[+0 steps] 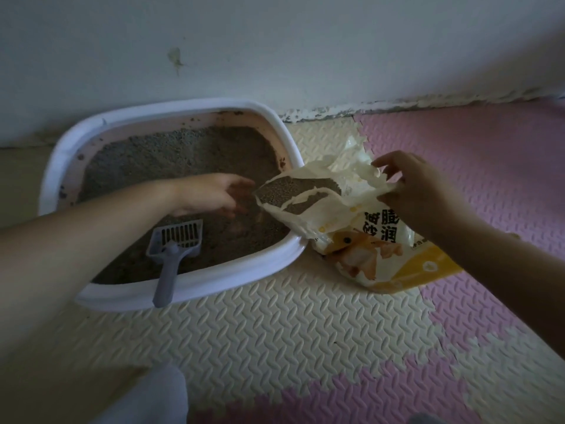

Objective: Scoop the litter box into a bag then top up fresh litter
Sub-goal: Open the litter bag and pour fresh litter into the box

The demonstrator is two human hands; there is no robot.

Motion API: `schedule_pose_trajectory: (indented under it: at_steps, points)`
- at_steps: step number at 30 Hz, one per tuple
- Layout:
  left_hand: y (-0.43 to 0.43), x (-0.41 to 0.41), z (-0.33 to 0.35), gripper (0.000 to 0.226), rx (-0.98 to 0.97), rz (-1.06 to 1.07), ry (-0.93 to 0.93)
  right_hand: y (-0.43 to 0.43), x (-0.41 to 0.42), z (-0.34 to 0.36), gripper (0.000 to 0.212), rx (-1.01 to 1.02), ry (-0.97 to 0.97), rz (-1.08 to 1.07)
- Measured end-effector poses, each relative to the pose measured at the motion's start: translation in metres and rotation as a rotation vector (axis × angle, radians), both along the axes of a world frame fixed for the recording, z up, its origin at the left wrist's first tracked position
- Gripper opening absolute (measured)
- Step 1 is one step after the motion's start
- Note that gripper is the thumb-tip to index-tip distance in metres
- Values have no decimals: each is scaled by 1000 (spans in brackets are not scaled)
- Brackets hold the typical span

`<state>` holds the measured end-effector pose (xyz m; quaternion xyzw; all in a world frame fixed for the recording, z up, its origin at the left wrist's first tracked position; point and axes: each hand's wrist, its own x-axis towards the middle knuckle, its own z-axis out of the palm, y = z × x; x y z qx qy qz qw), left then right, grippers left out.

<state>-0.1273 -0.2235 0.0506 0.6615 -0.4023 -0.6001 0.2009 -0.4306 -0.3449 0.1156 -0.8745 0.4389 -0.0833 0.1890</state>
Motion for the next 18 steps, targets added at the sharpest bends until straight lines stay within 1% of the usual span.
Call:
schedule_pose_trajectory:
  at_steps: [2, 4, 8, 13, 16, 18]
  points:
    - [7, -11, -6, 68, -46, 7, 100, -1, -3, -2, 44, -12, -13, 22]
    - [6, -26, -13, 65, -115, 42, 111, -4, -5, -3, 44, 5, -43, 25]
    - [-5, -40, -17, 62, -220, 177, 53, -9, -14, -6, 41, 6, -82, 41]
    - [-20, -50, -4, 47, -353, 166, -59, -17, -33, -5, 43, 40, -154, 9]
    - [-36, -56, 2, 41, -398, 183, -42, -22, -46, -5, 41, 56, -201, -17]
    - [-49, -63, 4, 41, -407, 185, -21, -27, -54, -4, 38, 64, -231, -51]
